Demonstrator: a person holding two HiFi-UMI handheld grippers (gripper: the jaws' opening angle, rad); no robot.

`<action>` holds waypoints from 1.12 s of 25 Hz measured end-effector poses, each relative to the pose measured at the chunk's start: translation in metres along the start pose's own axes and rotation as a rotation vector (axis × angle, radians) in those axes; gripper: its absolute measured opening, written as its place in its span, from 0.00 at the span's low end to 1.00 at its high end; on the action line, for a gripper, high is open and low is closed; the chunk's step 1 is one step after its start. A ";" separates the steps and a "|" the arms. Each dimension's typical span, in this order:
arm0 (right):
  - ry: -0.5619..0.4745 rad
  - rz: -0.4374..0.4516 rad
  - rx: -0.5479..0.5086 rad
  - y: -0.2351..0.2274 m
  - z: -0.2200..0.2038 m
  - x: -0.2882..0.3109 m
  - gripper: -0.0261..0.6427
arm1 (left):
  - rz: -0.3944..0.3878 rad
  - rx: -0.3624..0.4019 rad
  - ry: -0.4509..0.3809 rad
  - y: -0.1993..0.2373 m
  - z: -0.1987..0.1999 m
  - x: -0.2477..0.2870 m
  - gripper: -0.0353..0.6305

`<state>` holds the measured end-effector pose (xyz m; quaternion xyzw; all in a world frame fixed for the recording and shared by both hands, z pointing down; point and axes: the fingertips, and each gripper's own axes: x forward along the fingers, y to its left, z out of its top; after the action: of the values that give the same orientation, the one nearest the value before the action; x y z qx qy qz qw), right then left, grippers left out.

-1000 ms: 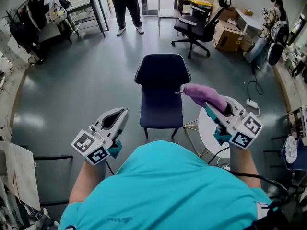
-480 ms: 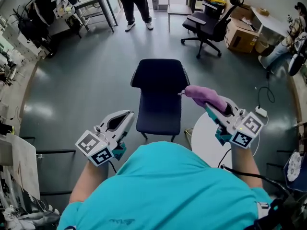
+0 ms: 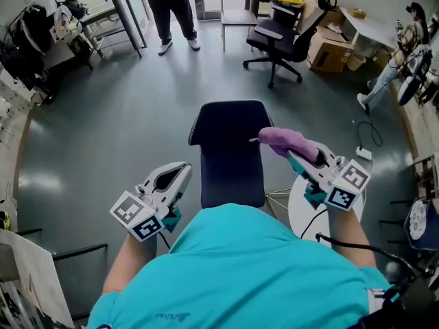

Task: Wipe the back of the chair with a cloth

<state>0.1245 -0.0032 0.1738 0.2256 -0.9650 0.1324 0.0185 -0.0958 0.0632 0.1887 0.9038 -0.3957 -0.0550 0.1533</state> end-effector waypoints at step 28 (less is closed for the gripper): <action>0.401 0.058 -0.027 -0.148 -0.173 0.239 0.17 | 0.259 -0.127 0.076 0.140 -0.100 0.002 0.06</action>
<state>-0.0289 -0.1885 0.4005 0.1667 -0.9497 0.1622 0.2095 -0.1698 -0.0047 0.3288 0.8351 -0.4986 -0.0256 0.2309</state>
